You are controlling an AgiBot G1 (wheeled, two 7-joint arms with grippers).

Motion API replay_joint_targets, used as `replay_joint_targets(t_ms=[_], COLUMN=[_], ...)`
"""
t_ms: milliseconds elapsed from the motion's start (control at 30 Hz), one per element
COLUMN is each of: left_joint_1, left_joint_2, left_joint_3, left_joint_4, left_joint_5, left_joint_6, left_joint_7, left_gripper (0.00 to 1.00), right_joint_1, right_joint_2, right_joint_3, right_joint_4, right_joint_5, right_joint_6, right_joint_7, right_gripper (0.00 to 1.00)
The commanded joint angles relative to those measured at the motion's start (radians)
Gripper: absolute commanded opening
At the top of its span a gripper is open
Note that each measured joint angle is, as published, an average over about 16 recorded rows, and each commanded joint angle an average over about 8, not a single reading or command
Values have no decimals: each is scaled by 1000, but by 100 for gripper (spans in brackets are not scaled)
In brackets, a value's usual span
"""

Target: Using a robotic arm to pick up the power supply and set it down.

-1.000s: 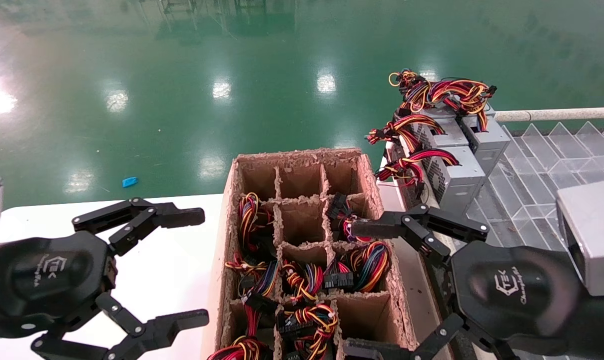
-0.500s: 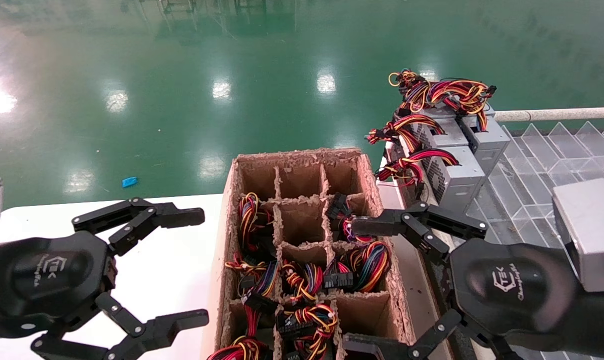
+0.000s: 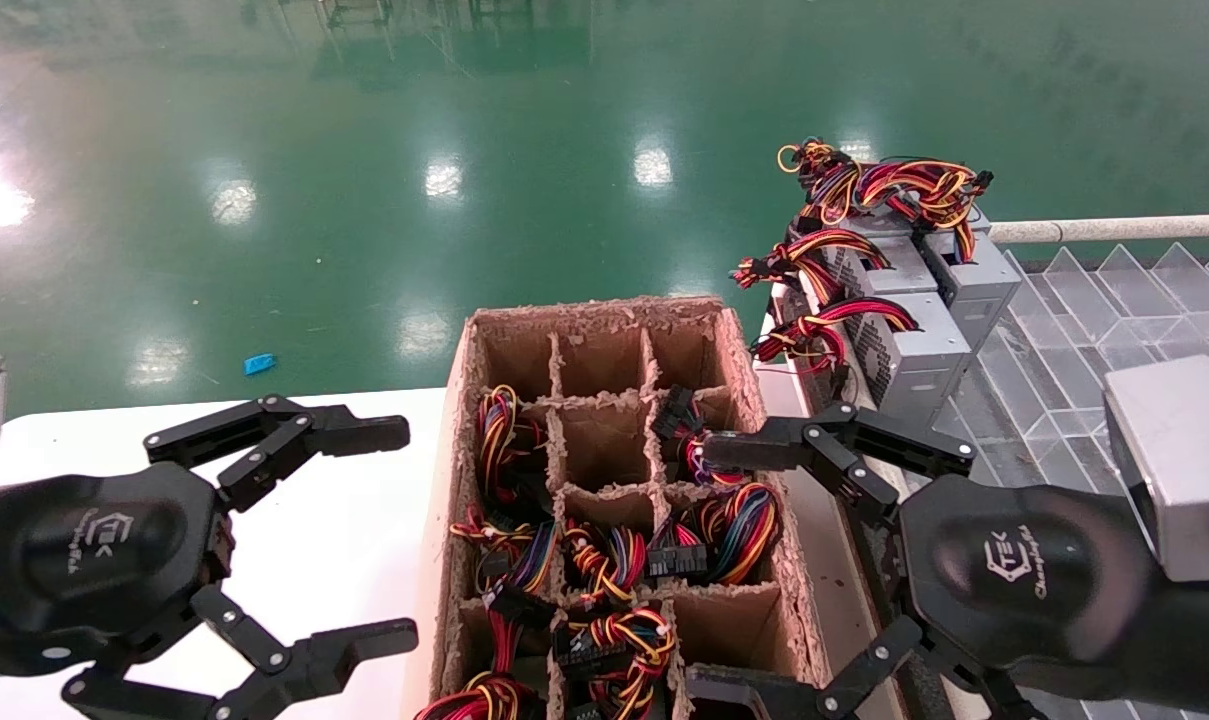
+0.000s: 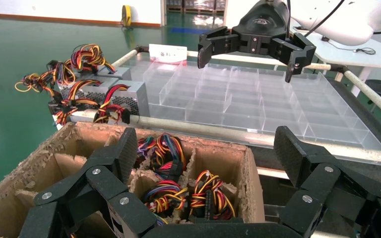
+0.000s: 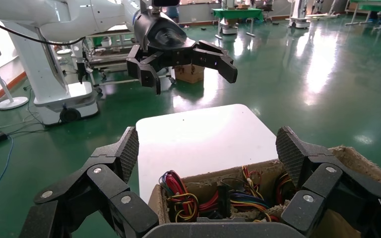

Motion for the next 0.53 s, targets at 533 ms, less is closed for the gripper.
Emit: replay_joint_targets(t_ms=[533], left_joint_1=[0], left_joint_2=[0], left_joint_3=[0], left_joint_4=[0], left_joint_5=[0], left_joint_6=[0], left_joint_7=[0], left_gripper=[100], right_joint_1=[1], right_joint_2=[0], right_joint_3=[-1], right_joint_4=[-1], right_joint_5=[-1], right_joint_6=[1], right_joint_7=[-1], right_gripper=[100])
